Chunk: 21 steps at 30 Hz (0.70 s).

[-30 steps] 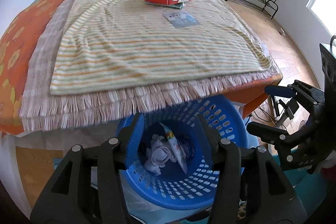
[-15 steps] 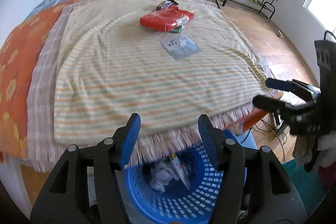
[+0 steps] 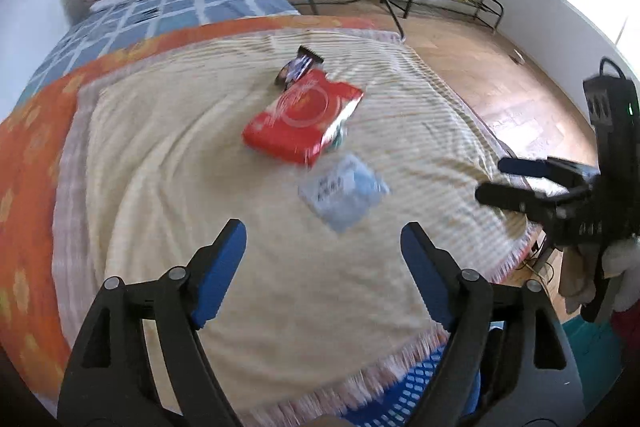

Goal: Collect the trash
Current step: 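Move both open tools back over the bed toward the red pack, then grasp the red box pack with the left tool while the right tool grasps the white wipe packet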

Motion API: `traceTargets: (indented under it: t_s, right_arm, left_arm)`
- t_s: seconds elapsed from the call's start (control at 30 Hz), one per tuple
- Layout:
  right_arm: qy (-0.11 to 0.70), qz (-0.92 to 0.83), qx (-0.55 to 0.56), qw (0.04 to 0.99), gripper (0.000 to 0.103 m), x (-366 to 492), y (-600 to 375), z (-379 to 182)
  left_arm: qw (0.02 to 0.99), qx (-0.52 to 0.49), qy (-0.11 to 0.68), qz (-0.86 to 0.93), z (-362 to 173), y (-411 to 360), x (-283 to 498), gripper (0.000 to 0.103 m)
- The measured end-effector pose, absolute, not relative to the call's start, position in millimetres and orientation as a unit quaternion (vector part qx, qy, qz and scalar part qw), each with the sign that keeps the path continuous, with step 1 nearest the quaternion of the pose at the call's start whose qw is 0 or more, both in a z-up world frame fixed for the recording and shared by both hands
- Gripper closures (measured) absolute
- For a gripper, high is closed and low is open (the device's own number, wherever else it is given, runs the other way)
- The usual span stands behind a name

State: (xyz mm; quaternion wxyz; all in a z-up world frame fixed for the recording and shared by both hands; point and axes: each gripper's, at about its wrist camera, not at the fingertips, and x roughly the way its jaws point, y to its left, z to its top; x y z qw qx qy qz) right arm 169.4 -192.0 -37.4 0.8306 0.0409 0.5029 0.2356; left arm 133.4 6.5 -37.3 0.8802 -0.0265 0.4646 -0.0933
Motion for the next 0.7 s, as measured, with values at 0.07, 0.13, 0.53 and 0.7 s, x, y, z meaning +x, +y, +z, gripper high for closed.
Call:
traceTargets:
  t_s: [0.07,0.13,0.53,0.7]
  right_arm:
    - [0.509,0.235,0.040,0.827,0.011,176,-193,-42]
    - [0.514,0.236,0.041,0.824,0.011,181,-194,-46]
    - [0.530,0.257,0.043,0.807,0.011,207,-184,-62]
    - [0.543,0.257,0.047,0.798,0.013,216,-179,-73]
  left_arm:
    - [0.873,-0.026,0.475,-0.108,-38,6,159,0.021]
    - [0.868,-0.019,0.483,-0.116,-39,3,180,0.021]
    - [0.822,0.226,0.512,-0.108,-93,-56,240,0.021]
    - [0.819,0.269,0.499,-0.089,-108,-56,240,0.039]
